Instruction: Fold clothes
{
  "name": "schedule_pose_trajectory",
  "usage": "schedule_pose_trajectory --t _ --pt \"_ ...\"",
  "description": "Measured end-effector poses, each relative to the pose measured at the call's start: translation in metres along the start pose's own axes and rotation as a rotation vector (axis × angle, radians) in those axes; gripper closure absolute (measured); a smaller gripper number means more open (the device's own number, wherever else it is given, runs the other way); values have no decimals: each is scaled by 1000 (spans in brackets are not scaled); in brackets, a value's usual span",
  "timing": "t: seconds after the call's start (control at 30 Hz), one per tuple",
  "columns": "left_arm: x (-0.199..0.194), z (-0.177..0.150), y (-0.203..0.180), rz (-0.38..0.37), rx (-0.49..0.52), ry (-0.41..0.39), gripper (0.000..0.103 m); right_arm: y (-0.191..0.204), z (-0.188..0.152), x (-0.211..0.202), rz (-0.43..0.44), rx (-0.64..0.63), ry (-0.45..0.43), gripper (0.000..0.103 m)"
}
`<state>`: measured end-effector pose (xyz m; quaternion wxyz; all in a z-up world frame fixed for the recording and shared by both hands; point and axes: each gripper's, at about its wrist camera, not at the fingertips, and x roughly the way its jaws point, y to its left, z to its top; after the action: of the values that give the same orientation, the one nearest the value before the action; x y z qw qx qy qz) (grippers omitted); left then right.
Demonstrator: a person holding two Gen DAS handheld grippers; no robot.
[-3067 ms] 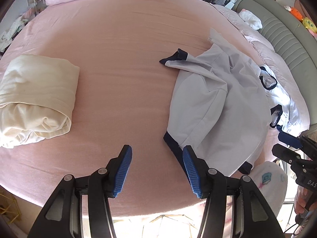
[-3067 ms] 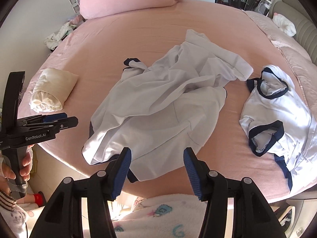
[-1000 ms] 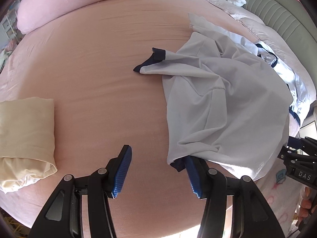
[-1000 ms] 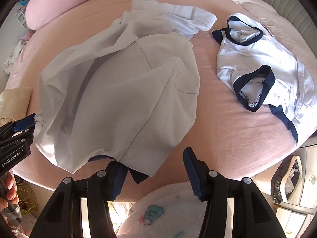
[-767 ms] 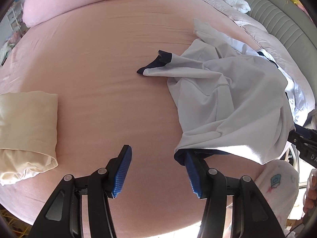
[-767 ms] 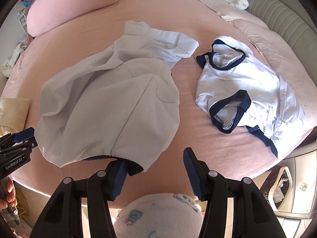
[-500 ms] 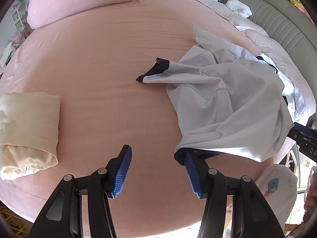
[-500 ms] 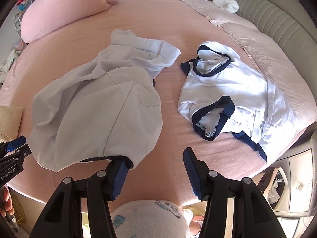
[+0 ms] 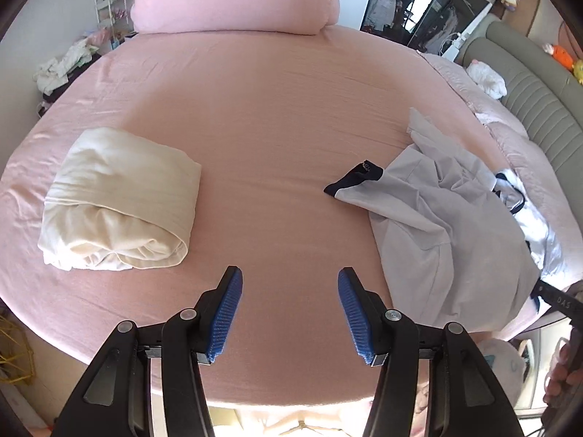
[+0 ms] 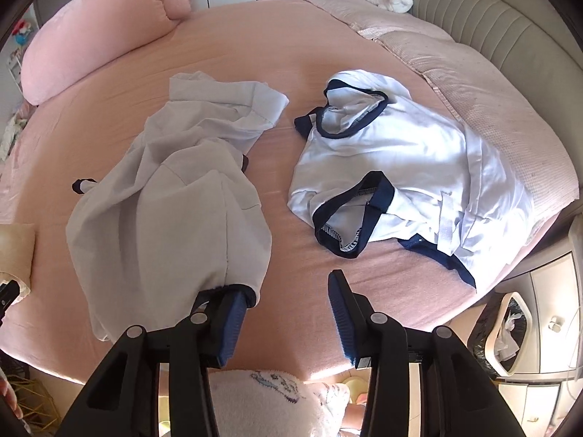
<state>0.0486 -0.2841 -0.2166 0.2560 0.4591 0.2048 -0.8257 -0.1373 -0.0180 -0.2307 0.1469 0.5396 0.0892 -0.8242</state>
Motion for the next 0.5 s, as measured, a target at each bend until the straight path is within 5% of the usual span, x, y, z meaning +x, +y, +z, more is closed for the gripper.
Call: schedule_pose_trajectory --t 0.37,0.5 --pt "-5 1 -29 -96 26 20 49 -4 -9 -6 110 13 104 58" --pt "-6 -1 -42 -101 20 6 49 -9 -13 -17 133 20 87 44"
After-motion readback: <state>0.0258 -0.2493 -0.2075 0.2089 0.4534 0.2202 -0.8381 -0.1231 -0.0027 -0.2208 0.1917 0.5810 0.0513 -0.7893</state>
